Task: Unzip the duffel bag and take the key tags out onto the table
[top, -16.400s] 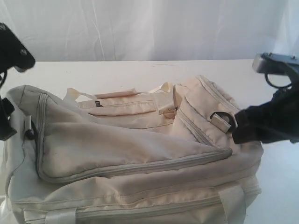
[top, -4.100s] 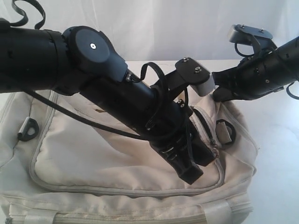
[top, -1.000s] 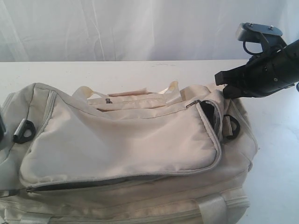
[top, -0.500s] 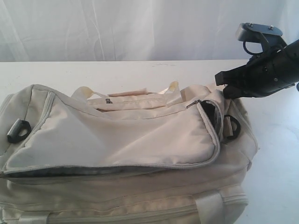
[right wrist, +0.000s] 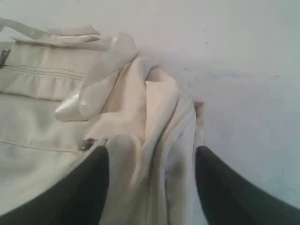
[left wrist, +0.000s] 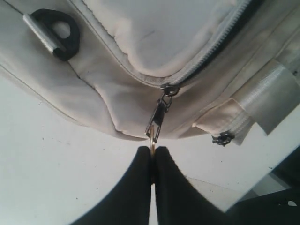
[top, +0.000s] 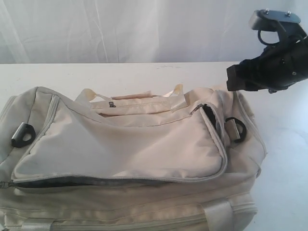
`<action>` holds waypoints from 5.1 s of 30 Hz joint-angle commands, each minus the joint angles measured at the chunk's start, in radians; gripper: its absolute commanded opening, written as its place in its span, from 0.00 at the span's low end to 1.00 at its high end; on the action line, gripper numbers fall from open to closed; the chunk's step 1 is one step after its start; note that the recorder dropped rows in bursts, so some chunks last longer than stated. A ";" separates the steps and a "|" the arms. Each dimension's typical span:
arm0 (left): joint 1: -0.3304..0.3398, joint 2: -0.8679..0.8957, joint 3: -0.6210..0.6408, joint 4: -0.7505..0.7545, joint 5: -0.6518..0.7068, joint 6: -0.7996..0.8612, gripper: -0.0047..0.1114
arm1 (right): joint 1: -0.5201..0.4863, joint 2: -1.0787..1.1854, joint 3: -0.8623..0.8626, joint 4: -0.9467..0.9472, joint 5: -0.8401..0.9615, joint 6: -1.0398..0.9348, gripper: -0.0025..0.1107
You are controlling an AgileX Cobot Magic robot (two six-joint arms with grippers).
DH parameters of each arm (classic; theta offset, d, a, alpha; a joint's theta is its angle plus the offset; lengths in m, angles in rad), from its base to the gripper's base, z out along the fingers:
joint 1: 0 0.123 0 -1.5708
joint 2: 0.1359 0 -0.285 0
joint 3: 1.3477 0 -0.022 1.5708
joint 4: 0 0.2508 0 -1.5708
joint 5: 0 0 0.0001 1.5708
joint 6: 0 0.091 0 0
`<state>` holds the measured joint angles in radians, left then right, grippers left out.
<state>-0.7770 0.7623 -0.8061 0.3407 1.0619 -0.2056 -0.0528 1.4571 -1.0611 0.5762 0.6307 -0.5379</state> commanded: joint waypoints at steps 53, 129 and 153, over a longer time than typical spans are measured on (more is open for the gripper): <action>-0.004 -0.007 0.008 -0.064 -0.046 0.003 0.04 | 1.099 0.053 0.004 -0.761 -0.040 0.253 0.34; 0.277 0.366 -0.005 0.442 -0.497 -0.338 0.04 | 1.099 0.071 0.004 -0.727 0.108 0.281 0.02; 0.335 0.595 -0.247 0.434 -0.562 -0.287 0.04 | 1.099 0.071 0.075 -0.705 0.088 0.281 0.02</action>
<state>-0.4560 1.3372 -1.0200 0.7031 0.5079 -0.4955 1.0450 1.5284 -1.0050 -0.1687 0.6343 -0.2632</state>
